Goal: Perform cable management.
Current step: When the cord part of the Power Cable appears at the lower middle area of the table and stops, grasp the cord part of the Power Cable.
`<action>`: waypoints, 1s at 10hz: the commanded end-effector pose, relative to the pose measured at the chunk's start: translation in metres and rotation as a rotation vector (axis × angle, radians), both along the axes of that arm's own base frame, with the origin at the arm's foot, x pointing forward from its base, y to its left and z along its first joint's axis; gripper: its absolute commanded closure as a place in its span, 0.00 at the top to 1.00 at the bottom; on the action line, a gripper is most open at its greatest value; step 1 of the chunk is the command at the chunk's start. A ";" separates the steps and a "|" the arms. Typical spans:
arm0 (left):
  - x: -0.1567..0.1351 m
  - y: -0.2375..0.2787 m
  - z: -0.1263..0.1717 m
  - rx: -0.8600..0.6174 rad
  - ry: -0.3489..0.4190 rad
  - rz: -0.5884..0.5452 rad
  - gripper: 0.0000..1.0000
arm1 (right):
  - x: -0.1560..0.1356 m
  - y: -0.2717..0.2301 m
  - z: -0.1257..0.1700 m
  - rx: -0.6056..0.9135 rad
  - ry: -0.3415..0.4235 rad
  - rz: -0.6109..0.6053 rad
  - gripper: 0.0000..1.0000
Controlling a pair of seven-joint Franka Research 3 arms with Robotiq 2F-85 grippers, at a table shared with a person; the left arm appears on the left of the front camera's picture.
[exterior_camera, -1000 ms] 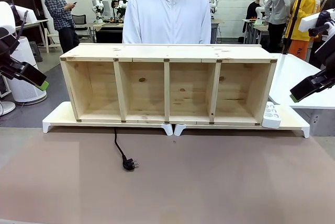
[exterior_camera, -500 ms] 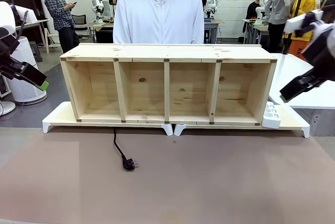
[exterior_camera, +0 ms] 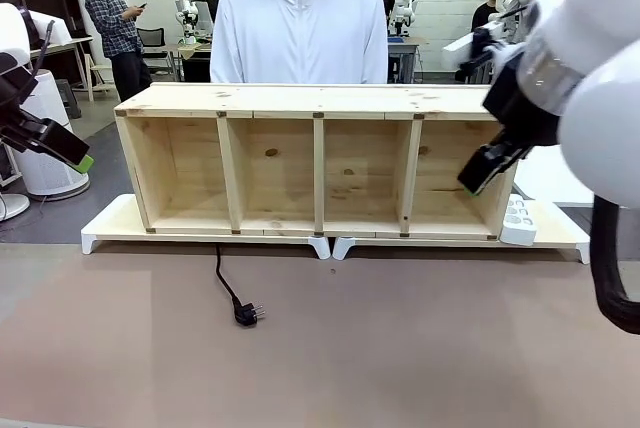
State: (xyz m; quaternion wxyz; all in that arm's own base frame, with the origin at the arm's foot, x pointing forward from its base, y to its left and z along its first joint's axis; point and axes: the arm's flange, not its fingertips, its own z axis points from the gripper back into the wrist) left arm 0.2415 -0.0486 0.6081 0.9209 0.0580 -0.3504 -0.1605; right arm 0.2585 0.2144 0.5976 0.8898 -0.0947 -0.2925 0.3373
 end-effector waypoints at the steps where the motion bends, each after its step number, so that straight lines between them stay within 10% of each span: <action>1: 0.002 -0.001 0.000 0.004 -0.008 0.001 1.00 | 0.013 0.037 -0.007 -0.021 0.070 0.056 1.00; 10: 0.002 -0.001 0.000 0.004 -0.008 0.001 1.00 | 0.042 0.216 -0.076 0.015 0.200 0.215 1.00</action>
